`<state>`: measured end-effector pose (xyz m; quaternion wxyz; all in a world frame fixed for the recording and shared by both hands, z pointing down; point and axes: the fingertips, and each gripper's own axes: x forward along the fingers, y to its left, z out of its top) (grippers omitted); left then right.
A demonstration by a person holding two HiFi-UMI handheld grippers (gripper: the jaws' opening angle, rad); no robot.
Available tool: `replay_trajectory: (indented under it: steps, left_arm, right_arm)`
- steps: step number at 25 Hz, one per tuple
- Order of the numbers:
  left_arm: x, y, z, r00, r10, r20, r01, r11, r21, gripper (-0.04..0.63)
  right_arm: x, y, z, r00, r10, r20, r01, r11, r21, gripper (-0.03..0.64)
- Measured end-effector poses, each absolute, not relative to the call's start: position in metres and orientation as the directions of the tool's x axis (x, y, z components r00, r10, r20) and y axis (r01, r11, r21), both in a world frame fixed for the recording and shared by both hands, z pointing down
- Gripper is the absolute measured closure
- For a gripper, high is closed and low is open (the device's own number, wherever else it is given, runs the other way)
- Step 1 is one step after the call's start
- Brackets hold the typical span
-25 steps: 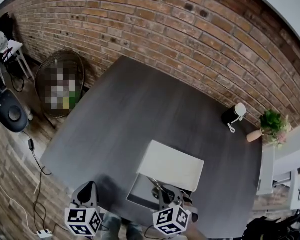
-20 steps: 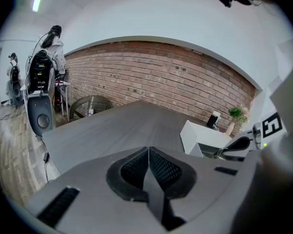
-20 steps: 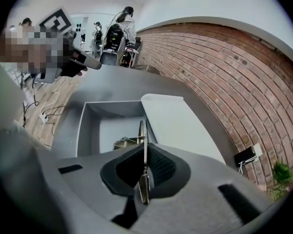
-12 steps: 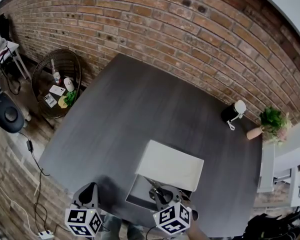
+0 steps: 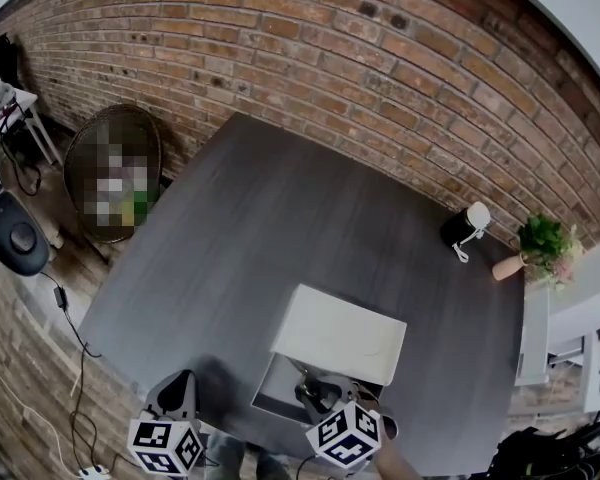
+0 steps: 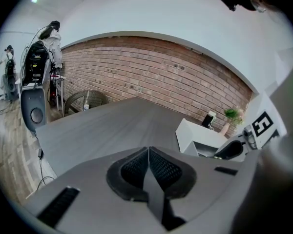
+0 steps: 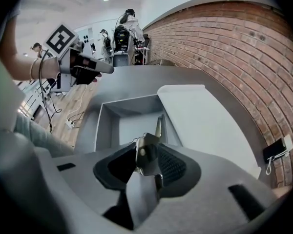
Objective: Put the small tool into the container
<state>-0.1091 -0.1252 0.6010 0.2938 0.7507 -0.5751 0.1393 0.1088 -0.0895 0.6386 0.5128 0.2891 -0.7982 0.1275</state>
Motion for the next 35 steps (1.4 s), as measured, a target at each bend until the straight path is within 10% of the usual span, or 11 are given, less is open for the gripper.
replay_trajectory:
  steps: [21, 35]
  left_arm:
    - [-0.087, -0.136, 0.564, 0.359, -0.798, 0.484, -0.923, -0.225, 0.312, 0.588]
    - [-0.04, -0.149, 0.476, 0.457, -0.824, 0.336, -0.882, -0.372, 0.288, 0.588]
  right_arm:
    - [0.104, -0.073, 0.603, -0.415, -0.303, 0.858, -0.623, 0.782, -0.025, 0.44]
    - [0.168, -0.076, 0.486, -0.293, -0.771, 0.565, -0.934, 0.356, 0.002, 0.581]
